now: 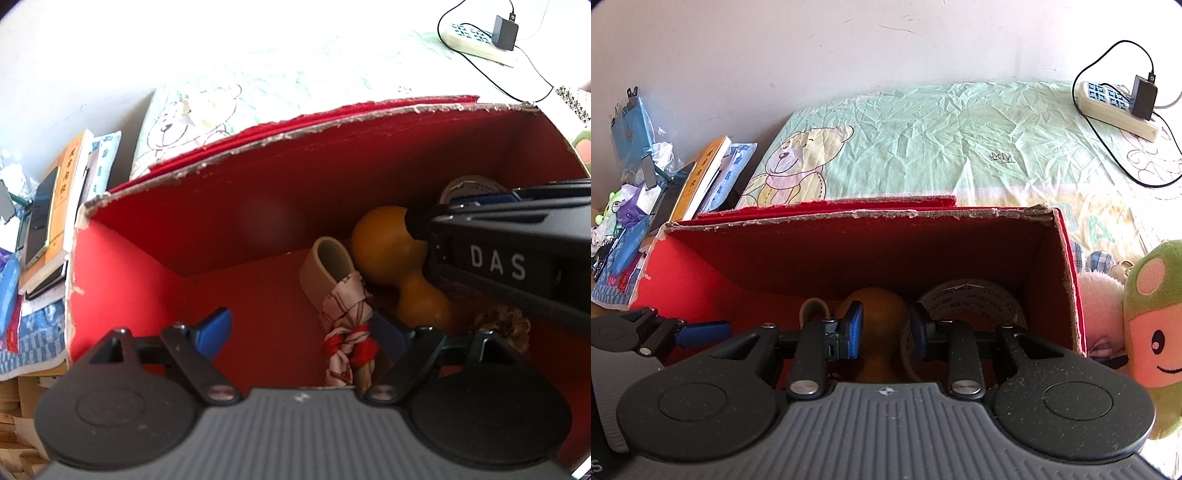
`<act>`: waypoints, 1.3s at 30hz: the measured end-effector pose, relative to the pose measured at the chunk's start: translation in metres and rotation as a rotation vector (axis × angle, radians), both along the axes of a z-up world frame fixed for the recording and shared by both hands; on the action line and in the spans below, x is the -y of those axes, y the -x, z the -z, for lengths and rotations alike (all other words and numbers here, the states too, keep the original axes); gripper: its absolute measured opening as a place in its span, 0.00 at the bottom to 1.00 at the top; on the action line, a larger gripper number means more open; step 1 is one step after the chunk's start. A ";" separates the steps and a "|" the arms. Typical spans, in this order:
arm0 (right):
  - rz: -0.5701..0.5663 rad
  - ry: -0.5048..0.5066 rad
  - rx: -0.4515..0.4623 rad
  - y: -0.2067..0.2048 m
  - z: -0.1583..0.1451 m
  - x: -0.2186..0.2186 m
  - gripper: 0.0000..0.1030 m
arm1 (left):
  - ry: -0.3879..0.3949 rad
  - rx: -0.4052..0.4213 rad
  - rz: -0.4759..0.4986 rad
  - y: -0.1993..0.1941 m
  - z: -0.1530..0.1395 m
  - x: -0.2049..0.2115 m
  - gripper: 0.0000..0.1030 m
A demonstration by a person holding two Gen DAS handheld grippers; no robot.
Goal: Organize objects
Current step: 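Withdraw the right gripper up and out of the red box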
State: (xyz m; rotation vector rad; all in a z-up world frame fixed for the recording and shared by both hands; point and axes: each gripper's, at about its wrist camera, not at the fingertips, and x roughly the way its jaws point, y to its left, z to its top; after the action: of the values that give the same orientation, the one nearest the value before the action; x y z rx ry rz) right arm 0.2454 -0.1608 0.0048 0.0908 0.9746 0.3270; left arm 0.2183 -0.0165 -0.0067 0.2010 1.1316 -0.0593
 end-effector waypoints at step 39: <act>0.015 0.059 0.113 0.057 -0.034 0.005 0.30 | -0.066 0.127 -0.074 0.038 -0.034 -0.010 0.85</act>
State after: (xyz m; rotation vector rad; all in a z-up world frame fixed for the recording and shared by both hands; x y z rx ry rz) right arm 0.1883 -0.1660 0.0384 0.0255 0.8702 0.2863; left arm 0.1802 -0.0068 0.0275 0.2182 1.0137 0.0557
